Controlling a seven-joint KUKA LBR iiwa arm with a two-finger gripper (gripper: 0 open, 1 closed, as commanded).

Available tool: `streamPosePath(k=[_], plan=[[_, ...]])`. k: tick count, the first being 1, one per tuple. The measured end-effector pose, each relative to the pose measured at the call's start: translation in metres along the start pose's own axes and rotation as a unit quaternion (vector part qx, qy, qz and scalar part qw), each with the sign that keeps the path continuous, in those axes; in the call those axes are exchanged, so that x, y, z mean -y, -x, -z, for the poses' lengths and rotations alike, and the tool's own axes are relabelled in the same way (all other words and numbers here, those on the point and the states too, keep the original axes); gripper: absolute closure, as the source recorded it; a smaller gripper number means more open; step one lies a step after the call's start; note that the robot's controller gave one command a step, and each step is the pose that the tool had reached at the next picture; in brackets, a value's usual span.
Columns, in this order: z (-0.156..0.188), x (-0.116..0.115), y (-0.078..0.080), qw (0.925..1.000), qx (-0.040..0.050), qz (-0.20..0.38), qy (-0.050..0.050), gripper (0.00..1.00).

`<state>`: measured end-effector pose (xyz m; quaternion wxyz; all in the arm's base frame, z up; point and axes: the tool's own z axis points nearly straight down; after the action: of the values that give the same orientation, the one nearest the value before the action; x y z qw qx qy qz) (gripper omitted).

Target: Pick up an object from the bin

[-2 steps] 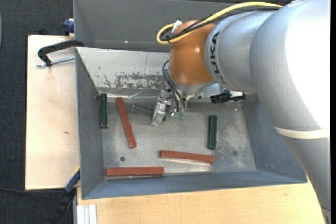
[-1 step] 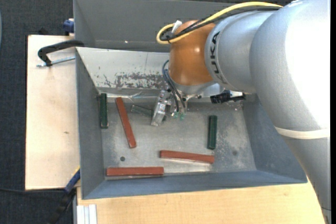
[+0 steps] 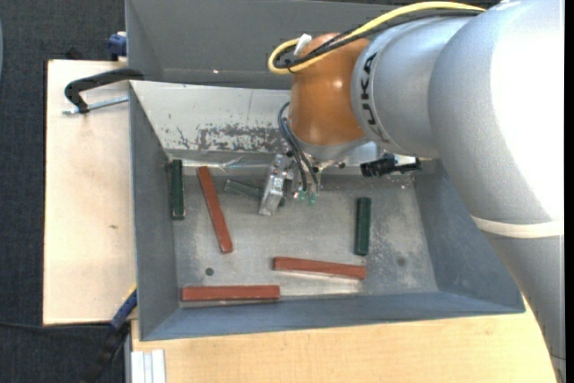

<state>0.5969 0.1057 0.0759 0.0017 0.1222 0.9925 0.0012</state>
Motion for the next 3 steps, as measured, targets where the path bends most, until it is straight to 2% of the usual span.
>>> streamPosePath(k=[1, 3], plan=[[0.014, 0.001, -0.002, 1.0, -0.0032, 0.0, -0.001, 1.0], [0.051, -0.001, 0.001, 1.0, 0.0021, 0.0, 0.001, 1.0]])
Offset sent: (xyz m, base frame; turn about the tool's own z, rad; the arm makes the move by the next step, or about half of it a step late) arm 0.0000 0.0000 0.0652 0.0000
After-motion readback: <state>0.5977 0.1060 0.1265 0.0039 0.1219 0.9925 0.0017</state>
